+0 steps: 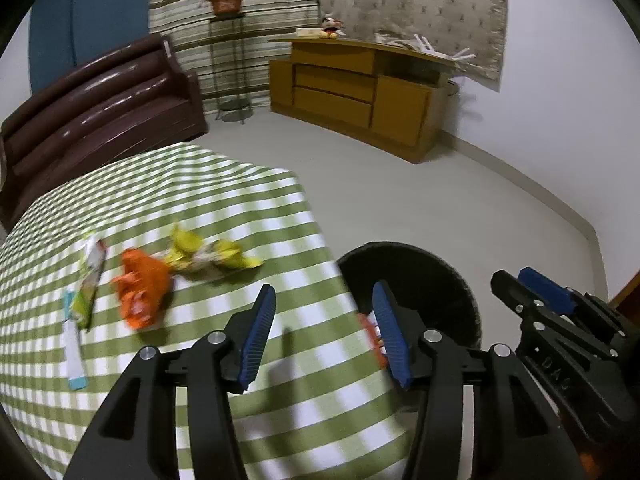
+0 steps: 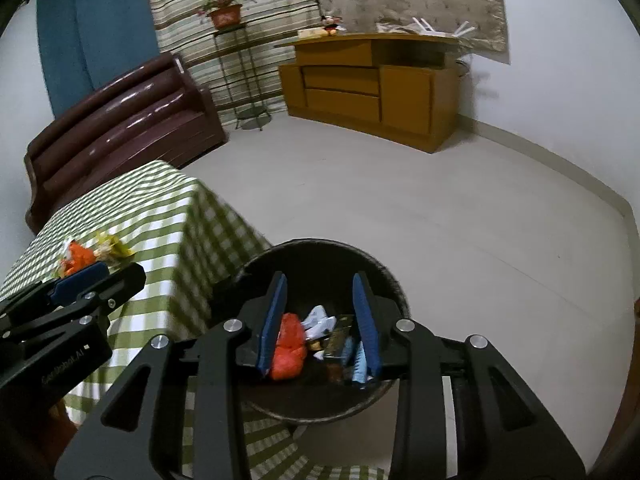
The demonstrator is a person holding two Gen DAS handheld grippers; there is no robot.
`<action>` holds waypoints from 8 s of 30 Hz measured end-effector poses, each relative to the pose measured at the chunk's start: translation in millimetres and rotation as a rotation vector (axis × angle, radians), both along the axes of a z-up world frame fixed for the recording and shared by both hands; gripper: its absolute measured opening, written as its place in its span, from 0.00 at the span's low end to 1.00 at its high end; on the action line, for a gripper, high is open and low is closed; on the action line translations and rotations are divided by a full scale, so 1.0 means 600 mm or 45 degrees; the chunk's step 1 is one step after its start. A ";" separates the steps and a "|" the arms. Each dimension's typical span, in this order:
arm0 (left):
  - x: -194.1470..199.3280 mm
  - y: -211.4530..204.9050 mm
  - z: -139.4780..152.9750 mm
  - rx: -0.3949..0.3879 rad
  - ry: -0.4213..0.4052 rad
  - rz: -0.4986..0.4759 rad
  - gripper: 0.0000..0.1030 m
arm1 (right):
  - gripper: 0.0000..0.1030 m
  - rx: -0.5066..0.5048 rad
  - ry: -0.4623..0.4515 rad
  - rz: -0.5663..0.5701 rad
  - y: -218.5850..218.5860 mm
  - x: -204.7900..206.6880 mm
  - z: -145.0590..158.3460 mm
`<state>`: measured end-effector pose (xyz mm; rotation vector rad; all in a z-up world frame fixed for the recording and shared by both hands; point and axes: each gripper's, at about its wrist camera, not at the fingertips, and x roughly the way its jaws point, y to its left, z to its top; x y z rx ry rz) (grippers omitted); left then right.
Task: Collect trash
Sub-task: 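Move both tools back over the table toward the remaining trash, then grasp the teal-capped white marker with the left gripper, then grasp the orange plastic bag with the right gripper while the left lifts the marker, then carry the marker and orange bag over the black bin and open both grippers, then move both tools back over the table toward the remaining wrappers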
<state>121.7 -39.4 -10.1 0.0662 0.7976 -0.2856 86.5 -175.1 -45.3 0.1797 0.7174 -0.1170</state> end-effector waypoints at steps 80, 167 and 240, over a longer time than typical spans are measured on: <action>-0.016 0.548 -0.025 -0.027 0.082 0.544 0.19 | 0.46 -0.165 0.125 0.456 0.418 0.131 0.003; -0.087 0.114 0.027 -0.052 -0.057 -0.016 0.19 | 0.34 -0.160 -0.059 0.054 0.082 -0.064 0.056; 0.012 -0.040 -0.016 0.020 0.012 -0.075 0.37 | 0.36 -0.046 0.019 -0.074 -0.040 0.001 -0.010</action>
